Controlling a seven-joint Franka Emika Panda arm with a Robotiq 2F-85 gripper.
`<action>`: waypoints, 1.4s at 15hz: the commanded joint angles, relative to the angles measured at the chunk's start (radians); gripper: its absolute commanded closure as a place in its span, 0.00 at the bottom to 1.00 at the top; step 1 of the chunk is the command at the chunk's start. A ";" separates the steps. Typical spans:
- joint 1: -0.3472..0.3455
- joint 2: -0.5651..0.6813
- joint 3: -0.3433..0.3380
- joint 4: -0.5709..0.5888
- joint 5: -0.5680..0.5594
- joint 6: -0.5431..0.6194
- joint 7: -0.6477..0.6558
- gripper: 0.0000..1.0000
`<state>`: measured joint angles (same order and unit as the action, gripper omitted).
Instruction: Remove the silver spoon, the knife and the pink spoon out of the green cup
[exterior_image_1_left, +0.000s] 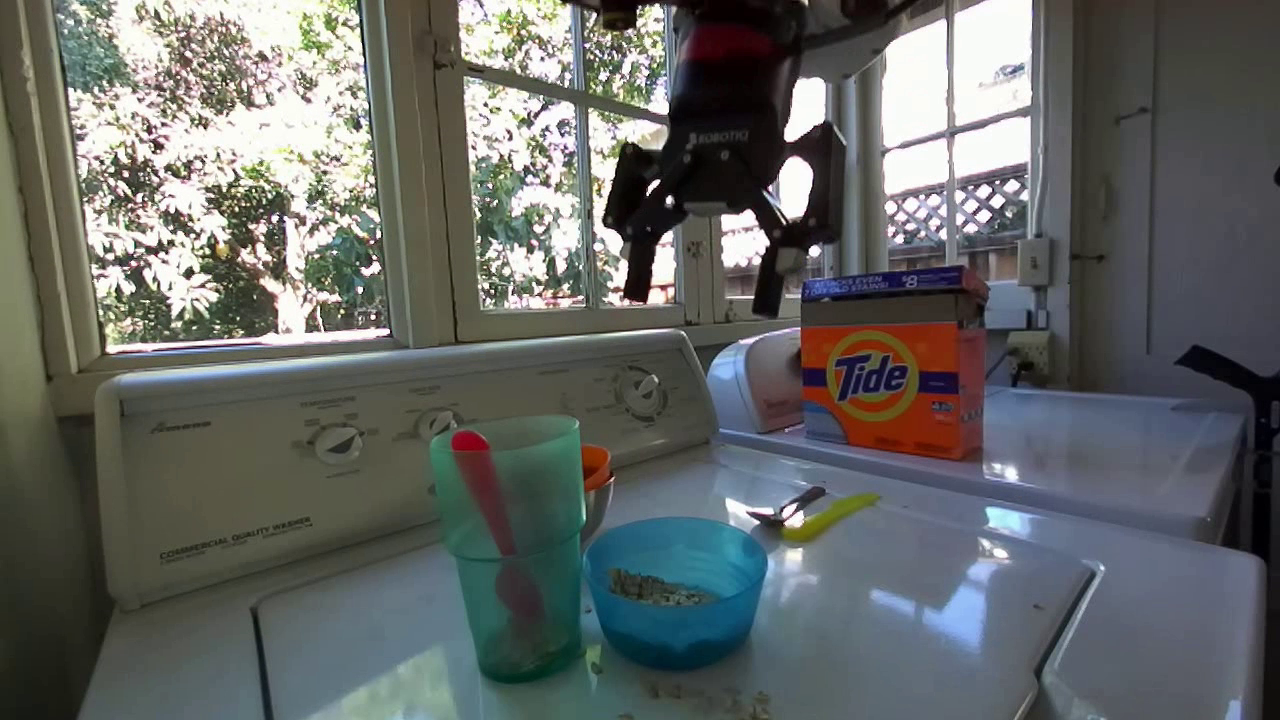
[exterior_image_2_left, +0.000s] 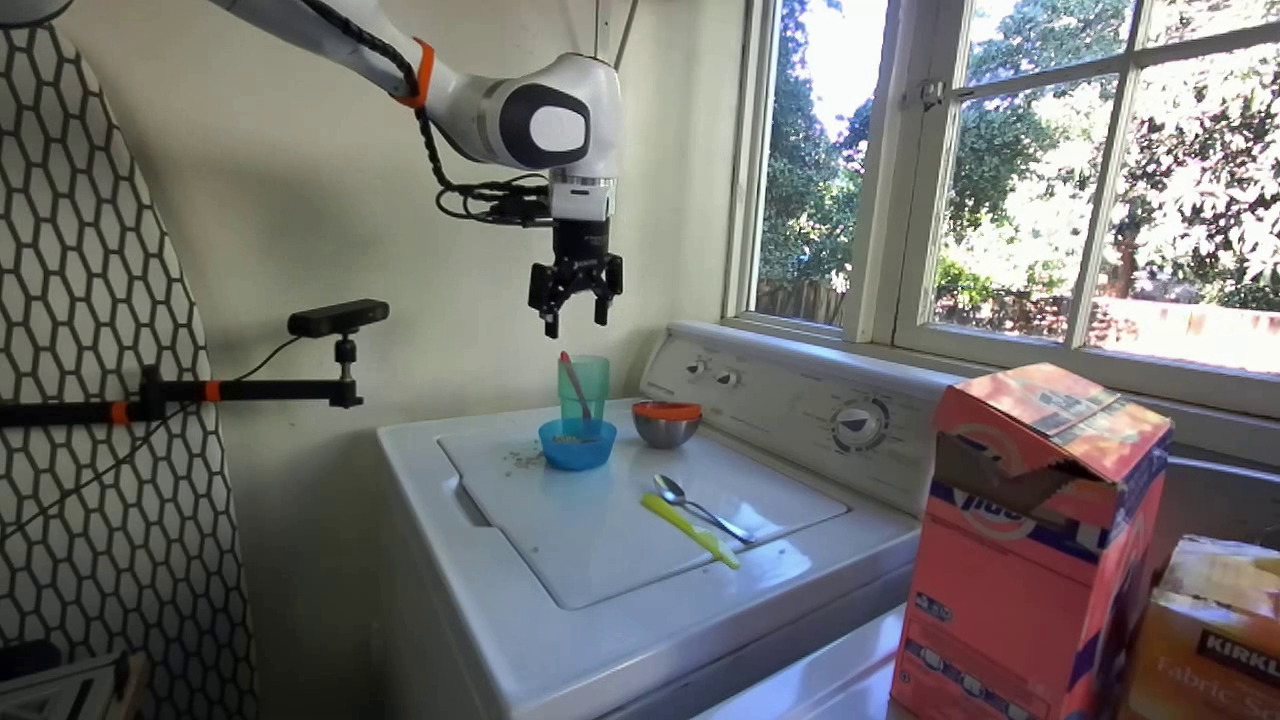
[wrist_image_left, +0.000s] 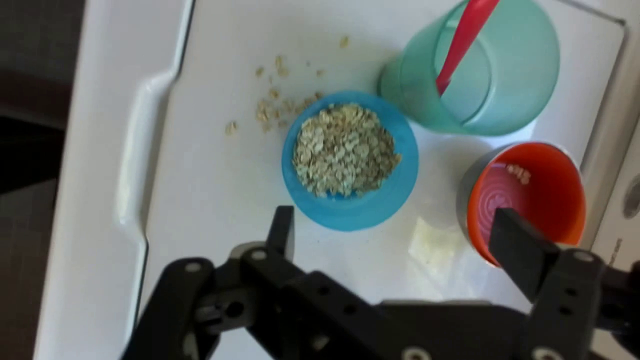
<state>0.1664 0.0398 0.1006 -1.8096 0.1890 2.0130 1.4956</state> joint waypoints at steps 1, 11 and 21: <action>0.003 -0.065 0.030 -0.025 0.133 -0.026 0.065 0.00; 0.013 -0.011 0.063 0.010 0.102 0.000 0.239 0.00; 0.073 0.101 0.090 0.036 -0.001 0.108 0.546 0.07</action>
<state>0.2147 0.1014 0.1870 -1.8040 0.2524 2.0981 1.9384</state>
